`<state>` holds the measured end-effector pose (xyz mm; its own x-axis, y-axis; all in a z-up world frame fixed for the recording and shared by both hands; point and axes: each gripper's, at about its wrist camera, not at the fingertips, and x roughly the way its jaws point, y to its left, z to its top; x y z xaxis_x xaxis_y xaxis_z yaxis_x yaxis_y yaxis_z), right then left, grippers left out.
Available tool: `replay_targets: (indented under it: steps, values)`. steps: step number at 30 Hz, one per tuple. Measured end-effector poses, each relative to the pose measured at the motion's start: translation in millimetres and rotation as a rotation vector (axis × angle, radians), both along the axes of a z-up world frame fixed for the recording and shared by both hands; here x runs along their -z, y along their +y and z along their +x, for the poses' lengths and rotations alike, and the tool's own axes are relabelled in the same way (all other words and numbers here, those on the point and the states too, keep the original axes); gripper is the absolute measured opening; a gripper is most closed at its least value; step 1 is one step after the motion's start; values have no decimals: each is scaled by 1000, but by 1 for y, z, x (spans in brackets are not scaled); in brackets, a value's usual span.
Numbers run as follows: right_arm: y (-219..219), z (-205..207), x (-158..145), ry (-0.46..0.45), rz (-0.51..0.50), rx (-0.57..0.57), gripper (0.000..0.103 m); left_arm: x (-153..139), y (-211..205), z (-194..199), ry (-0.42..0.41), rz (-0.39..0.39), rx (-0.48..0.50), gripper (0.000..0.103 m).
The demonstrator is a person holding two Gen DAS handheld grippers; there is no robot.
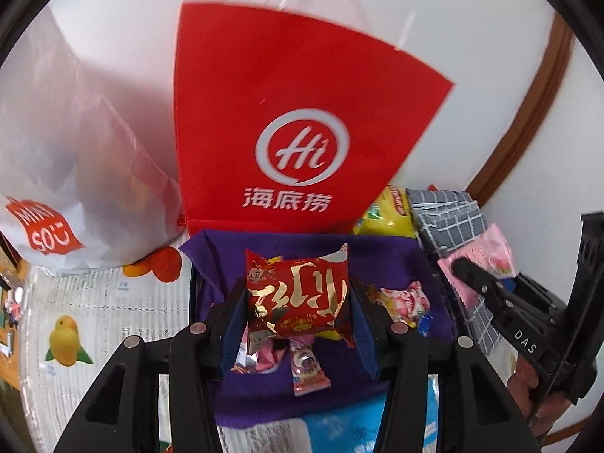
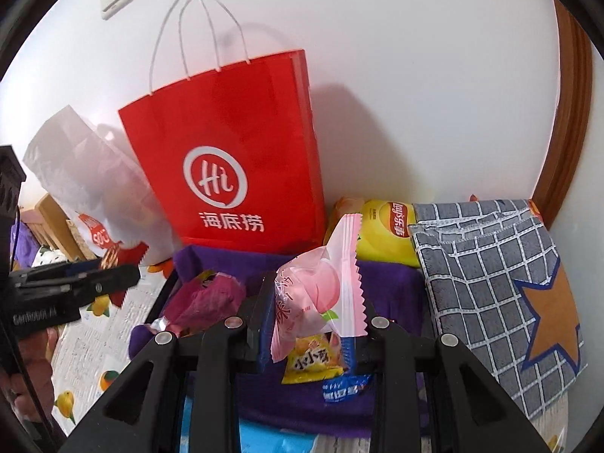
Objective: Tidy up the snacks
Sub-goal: 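Carry the red packet and pink candy over the purple towel with both tools, then open the left tool to drop the red packet while the right tool releases the pink candy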
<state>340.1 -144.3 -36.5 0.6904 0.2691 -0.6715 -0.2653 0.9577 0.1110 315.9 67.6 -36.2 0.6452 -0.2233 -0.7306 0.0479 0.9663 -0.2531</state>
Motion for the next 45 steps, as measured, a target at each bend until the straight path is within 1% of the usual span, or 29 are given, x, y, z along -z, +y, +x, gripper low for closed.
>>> replay_targets:
  steps: [2, 4, 9, 13, 17, 20, 23, 26, 36, 42, 45]
  values:
    - [-1, 7, 13, 23, 2, 4, 30, 12, 3, 10, 43, 16, -5, 48]
    - [1, 19, 28, 72, -26, -1, 29, 19, 7, 15, 55, 2, -18, 48]
    - [0, 31, 48, 120, -38, -7, 29, 28, 0, 18, 80, 5, 5, 48]
    - [-3, 35, 56, 143, -60, -12, 29, 32, -15, 18, 99, -13, 68, 48]
    - [-6, 41, 65, 175, -65, -6, 30, 36, -28, 18, 120, -4, 117, 48]
    - [-5, 45, 73, 197, -88, -2, 30, 39, -35, 17, 140, -11, 150, 48]
    - [-4, 48, 80, 217, -100, -3, 30, 43, -40, 18, 153, 14, 160, 48]
    - [-3, 50, 84, 230, -100, -6, 30, 48, -41, 19, 173, 26, 156, 48]
    - [0, 54, 91, 257, -115, -14, 31, 53, -47, 23, 189, 63, 143, 51]
    - [-1, 56, 94, 266, -113, -8, 31, 57, -49, 26, 205, 61, 139, 52]
    - [-1, 56, 92, 272, -102, -17, 39, 57, -50, 27, 204, 59, 140, 52]
